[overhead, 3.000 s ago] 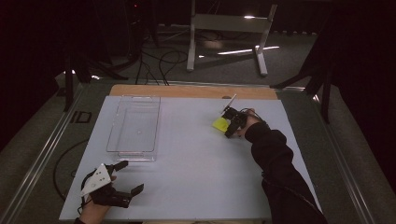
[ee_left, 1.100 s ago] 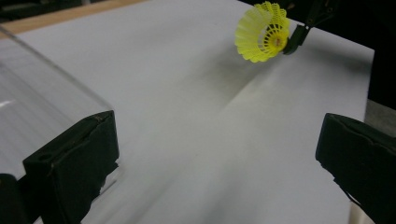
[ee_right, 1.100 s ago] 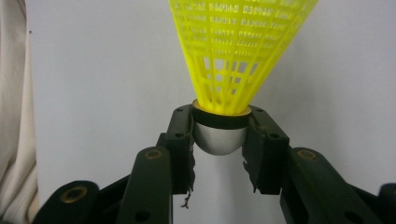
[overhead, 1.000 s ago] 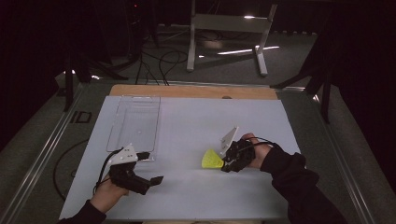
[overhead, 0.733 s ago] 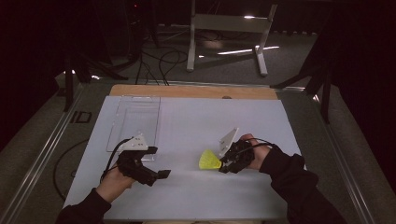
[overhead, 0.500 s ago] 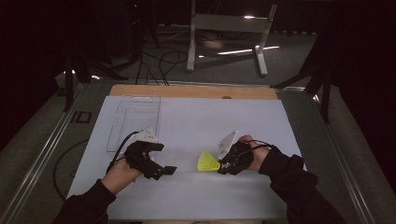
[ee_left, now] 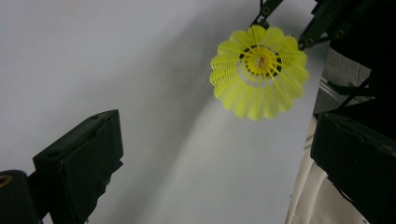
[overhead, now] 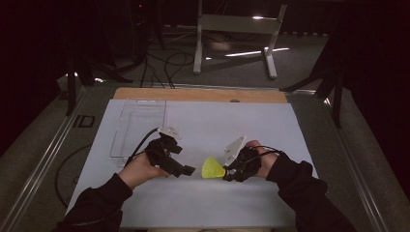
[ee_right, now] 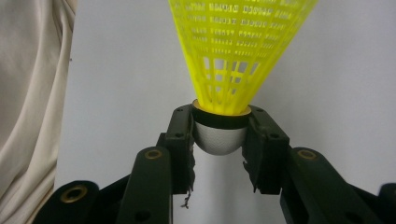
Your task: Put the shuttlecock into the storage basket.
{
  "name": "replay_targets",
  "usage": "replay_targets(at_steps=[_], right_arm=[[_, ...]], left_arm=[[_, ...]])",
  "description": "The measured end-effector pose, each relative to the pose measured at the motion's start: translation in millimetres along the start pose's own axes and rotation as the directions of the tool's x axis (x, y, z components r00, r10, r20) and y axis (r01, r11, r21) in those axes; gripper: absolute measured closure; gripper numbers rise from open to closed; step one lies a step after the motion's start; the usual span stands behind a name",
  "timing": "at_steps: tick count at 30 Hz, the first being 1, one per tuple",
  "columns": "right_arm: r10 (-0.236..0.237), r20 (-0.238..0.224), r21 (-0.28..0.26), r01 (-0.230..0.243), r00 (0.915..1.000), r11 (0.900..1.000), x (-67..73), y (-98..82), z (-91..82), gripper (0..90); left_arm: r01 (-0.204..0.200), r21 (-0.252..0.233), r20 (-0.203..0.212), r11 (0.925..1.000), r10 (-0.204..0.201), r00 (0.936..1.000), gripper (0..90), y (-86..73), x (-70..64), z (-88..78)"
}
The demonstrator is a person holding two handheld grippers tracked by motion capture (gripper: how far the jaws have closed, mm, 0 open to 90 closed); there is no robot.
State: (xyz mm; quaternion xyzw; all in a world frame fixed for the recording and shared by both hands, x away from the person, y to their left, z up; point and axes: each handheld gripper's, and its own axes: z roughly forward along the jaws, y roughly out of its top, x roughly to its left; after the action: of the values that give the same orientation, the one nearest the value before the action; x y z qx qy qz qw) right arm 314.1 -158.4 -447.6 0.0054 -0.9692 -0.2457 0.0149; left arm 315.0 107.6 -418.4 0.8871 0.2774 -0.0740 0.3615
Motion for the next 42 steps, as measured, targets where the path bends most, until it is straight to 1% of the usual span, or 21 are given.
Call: replay_targets(at_steps=[1, 4, 6, 7, 8, 13, 17, 20, 22, 23, 26, 29, 30, 33, 34, 35, 36, 38, 40, 41, 42], right_arm=[[0.0, 0.0, 0.0, 0.0, 1.0, 1.0, 0.0, 0.0, 0.0, 65.4], [-0.009, 0.001, -0.011, 0.009, 1.0, 1.0, 0.0, 1.2, -0.1, 65.3], [-0.012, -0.004, -0.01, 0.012, 0.9999, 1.0, 0.6, 2.5, 0.6, 65.3], [-0.012, -0.004, -0.01, 0.012, 0.9999, 1.0, 0.6, 2.5, 0.6, 65.3], [-0.013, -0.004, -0.011, 0.013, 0.9999, 1.0, 1.1, 3.2, 1.1, 65.3], [-0.02, -0.009, -0.012, 0.02, 0.9998, 1.0, 0.7, 3.7, 1.6, 65.4], [-0.026, -0.005, -0.012, 0.026, 0.9996, 1.0, 1.7, 4.7, 1.9, 65.3], [-0.032, -0.008, -0.018, 0.032, 0.9995, 0.999, 2.3, 6.0, 1.7, 65.3], [-0.037, -0.013, -0.022, 0.037, 0.9992, 0.999, 2.4, 6.7, 1.6, 65.3], [-0.039, -0.014, -0.021, 0.039, 0.9991, 0.999, 2.5, 6.9, 1.8, 65.3], [-0.033, -0.014, -0.024, 0.033, 0.9994, 0.999, 3.3, 7.9, 2.5, 65.3], [-0.041, -0.02, -0.019, 0.041, 0.9989, 0.999, 3.0, 8.2, 2.7, 65.3], [-0.035, -0.023, -0.015, 0.034, 0.9991, 0.999, 3.1, 7.8, 3.4, 65.3], [-0.033, -0.029, -0.016, 0.033, 0.999, 0.999, 2.7, 6.8, 4.4, 65.2], [-0.031, -0.033, -0.015, 0.031, 0.999, 0.999, 2.1, 6.0, 5.0, 65.2], [-0.031, -0.033, -0.015, 0.031, 0.999, 0.999, 2.1, 6.0, 5.0, 65.2], [-0.03, -0.039, -0.01, 0.029, 0.9988, 1.0, 2.1, 5.7, 6.0, 65.2], [-0.02, -0.05, -0.008, 0.02, 0.9985, 1.0, 2.0, 5.4, 6.9, 65.1], [-0.024, -0.054, -0.008, 0.023, 0.9983, 1.0, 1.4, 4.9, 7.9, 65.1], [-0.014, -0.062, -0.007, 0.014, 0.998, 1.0, 1.5, 4.7, 8.6, 65.0], [-0.004, -0.065, -0.007, 0.004, 0.9979, 1.0, 1.8, 4.7, 9.1, 64.9]], left_arm=[[0.0, 0.0, 0.0, 1.0, 0.0, 1.0, 5.0, 0.0, 0.0, 0.0], [0.002, 0.007, 0.025, 1.0, -0.002, 0.9997, 6.5, 5.9, 0.0, 7.0], [-0.006, 0.022, 0.051, 0.9997, 0.005, 0.9987, 12.7, 10.2, -0.8, 14.4], [-0.006, 0.022, 0.051, 0.9997, 0.005, 0.9987, 15.0, 10.2, -0.8, 14.4], [0.004, 0.026, 0.063, 0.9996, -0.006, 0.998, 16.9, 12.0, -0.3, 19.1], [0.018, 0.048, 0.075, 0.9987, -0.021, 0.997, 29.6, 16.1, 1.1, 28.4], [0.025, 0.061, 0.077, 0.9978, -0.029, 0.9966, 43.7, 19.6, 4.1, 34.0], [0.016, 0.078, 0.107, 0.9968, -0.024, 0.9939, 53.1, 21.9, 5.7, 39.9], [0.013, 0.092, 0.112, 0.9957, -0.023, 0.9935, 57.6, 22.7, 5.8, 43.5], [0.02, 0.095, 0.131, 0.9953, -0.032, 0.9908, 59.0, 22.9, 5.9, 45.5], [0.02, 0.107, 0.137, 0.9941, -0.034, 0.99, 65.8, 23.3, 5.5, 48.9], [0.02, 0.117, 0.143, 0.9929, -0.037, 0.9891, 73.4, 23.4, 6.2, 50.6], [0.036, 0.112, 0.162, 0.9931, -0.054, 0.9853, 77.0, 23.4, 7.9, 50.6], [0.038, 0.113, 0.169, 0.9929, -0.057, 0.9839, 84.1, 23.3, 9.4, 50.6], [0.039, 0.118, 0.181, 0.9923, -0.06, 0.9817, 86.8, 23.1, 9.9, 51.6], [0.039, 0.118, 0.181, 0.9923, -0.06, 0.9817, 88.1, 23.1, 9.9, 51.6], [0.037, 0.12, 0.195, 0.9921, -0.061, 0.9789, 89.2, 23.3, 10.4, 52.5], [0.031, 0.128, 0.199, 0.9913, -0.056, 0.9785, 90.0, 23.7, 10.3, 53.0], [0.026, 0.136, 0.197, 0.9903, -0.053, 0.9789, 90.0, 24.6, 9.0, 53.7], [0.026, 0.136, 0.197, 0.9903, -0.053, 0.9789, 90.0, 24.6, 9.0, 53.7], [0.018, 0.145, 0.185, 0.9893, -0.045, 0.9817, 90.0, 25.7, 7.8, 54.1]])
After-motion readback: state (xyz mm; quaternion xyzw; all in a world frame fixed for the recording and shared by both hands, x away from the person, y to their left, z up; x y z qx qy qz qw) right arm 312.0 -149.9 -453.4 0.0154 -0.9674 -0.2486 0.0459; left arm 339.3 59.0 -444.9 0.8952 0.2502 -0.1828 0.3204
